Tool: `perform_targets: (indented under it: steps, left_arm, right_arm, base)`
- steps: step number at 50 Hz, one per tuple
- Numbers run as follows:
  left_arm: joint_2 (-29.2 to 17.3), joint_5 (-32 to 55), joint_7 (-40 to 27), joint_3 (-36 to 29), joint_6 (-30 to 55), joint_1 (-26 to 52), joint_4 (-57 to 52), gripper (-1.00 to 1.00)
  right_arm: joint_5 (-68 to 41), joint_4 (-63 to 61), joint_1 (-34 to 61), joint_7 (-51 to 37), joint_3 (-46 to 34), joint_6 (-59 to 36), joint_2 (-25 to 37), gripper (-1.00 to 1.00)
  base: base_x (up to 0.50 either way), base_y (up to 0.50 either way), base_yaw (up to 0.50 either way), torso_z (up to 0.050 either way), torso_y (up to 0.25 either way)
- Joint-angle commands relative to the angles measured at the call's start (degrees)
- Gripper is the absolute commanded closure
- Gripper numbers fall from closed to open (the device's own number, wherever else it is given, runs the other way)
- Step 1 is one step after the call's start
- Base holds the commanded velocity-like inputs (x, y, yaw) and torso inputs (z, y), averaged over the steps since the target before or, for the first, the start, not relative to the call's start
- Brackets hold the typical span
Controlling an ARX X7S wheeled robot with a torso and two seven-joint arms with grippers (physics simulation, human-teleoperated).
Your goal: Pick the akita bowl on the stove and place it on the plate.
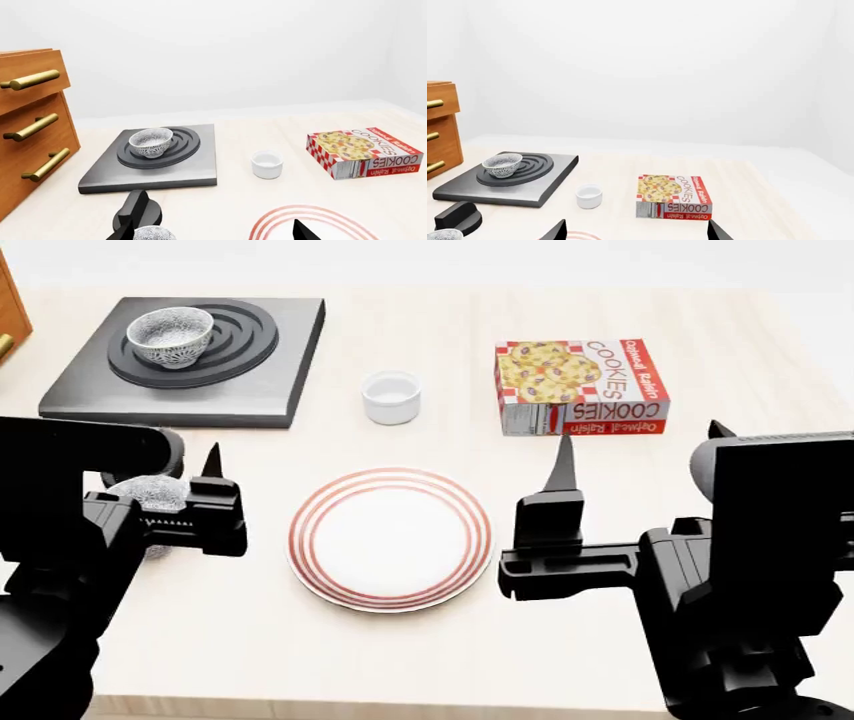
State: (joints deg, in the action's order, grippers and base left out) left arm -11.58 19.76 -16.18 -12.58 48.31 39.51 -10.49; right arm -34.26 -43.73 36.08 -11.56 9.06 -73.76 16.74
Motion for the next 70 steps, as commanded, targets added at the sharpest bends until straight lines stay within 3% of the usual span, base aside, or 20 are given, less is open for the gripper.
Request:
perform_targets:
  steps: [1,70]
  left_arm:
    - [-0.2,0.3,-0.2,-0.3,0.2,0.3,-0.2,-1.0]
    - [-1.4,2.5,-1.3,-1.2,1.1,2.7,-0.7,-1.0]
  right_arm:
    - [-0.2,0.3,-0.2,-0.1,-0.5,0.7,0.4,-1.0]
    - [-2.7,0.8,-0.7,-1.3,-0.9,3.1,1.6,-1.0]
  base:
    - [0.16,0.0,0.0,0.0,0.0]
    - [0.23,0.0,0.0,0.0,0.0]
